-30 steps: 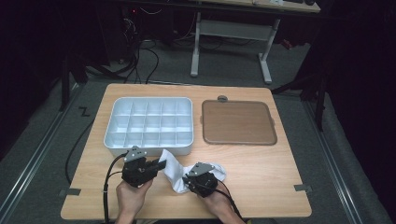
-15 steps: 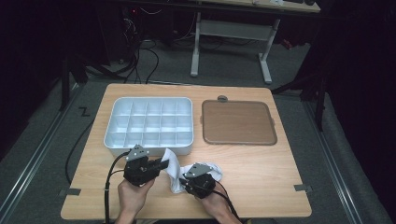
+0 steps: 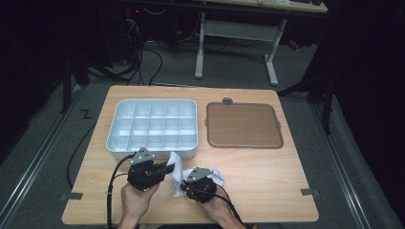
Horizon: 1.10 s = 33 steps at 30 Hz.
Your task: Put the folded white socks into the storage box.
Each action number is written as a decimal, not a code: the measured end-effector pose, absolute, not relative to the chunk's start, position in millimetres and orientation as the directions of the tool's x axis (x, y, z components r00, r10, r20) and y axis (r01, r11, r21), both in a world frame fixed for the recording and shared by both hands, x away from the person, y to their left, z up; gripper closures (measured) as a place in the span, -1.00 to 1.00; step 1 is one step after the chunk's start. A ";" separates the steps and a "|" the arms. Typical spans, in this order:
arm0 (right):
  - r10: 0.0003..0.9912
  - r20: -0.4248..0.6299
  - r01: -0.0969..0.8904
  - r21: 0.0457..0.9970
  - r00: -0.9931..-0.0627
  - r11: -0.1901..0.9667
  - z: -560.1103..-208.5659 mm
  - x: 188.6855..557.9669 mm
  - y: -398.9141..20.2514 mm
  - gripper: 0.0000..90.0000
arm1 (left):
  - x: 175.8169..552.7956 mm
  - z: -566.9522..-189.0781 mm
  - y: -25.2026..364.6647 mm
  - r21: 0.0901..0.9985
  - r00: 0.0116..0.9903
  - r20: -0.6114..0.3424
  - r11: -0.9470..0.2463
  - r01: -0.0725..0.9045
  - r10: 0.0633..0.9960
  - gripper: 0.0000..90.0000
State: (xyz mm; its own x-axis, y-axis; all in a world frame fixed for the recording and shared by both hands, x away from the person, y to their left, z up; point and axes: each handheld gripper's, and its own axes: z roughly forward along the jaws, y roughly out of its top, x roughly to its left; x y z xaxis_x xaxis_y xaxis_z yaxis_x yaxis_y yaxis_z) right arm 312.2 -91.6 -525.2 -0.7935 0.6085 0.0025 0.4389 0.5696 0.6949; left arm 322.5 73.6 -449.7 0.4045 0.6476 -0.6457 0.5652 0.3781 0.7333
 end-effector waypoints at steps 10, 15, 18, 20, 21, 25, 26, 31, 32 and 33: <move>0.594 0.011 0.427 0.707 -0.804 0.564 -524.0 310.0 -80.6 0.69 | 320.9 -453.4 64.6 0.739 0.416 -0.631 0.343 0.580 0.655 0.74; 0.621 0.010 0.426 0.735 -0.784 0.527 -511.4 305.3 -97.5 0.66 | 320.4 -453.9 64.4 0.741 0.418 -0.625 0.334 0.582 0.659 0.75; 0.667 -0.013 0.432 0.753 -0.745 0.496 -500.3 301.3 -123.2 0.64 | 320.2 -453.7 64.4 0.740 0.414 -0.627 0.338 0.581 0.660 0.74; 0.700 -0.012 0.449 0.760 -0.714 0.471 -497.7 301.9 -138.9 0.61 | 320.3 -453.9 64.8 0.741 0.415 -0.624 0.333 0.583 0.662 0.75; 0.714 -0.013 0.456 0.762 -0.700 0.460 -496.6 302.6 -146.8 0.59 | 320.5 -454.4 64.5 0.742 0.414 -0.621 0.329 0.584 0.665 0.74; 0.754 -0.007 0.481 0.767 -0.657 0.426 -494.6 303.3 -167.1 0.55 | 320.5 -454.8 63.1 0.741 0.415 -0.622 0.327 0.587 0.664 0.74; 0.762 -0.007 0.485 0.768 -0.647 0.419 -494.4 303.6 -172.4 0.53 | 320.5 -455.1 62.5 0.742 0.416 -0.619 0.323 0.587 0.666 0.75; 0.788 0.003 0.510 0.765 -0.615 0.395 -496.5 305.6 -186.4 0.48 | 320.4 -456.3 58.5 0.745 0.420 -0.613 0.312 0.590 0.669 0.74; 0.791 0.010 0.524 0.754 -0.611 0.395 -500.5 307.8 -187.5 0.48 | 320.2 -456.2 57.6 0.743 0.419 -0.615 0.313 0.592 0.669 0.74; 0.791 0.010 0.524 0.754 -0.611 0.395 -500.5 307.8 -187.5 0.48 | 320.0 -456.3 57.1 0.743 0.421 -0.614 0.310 0.593 0.668 0.74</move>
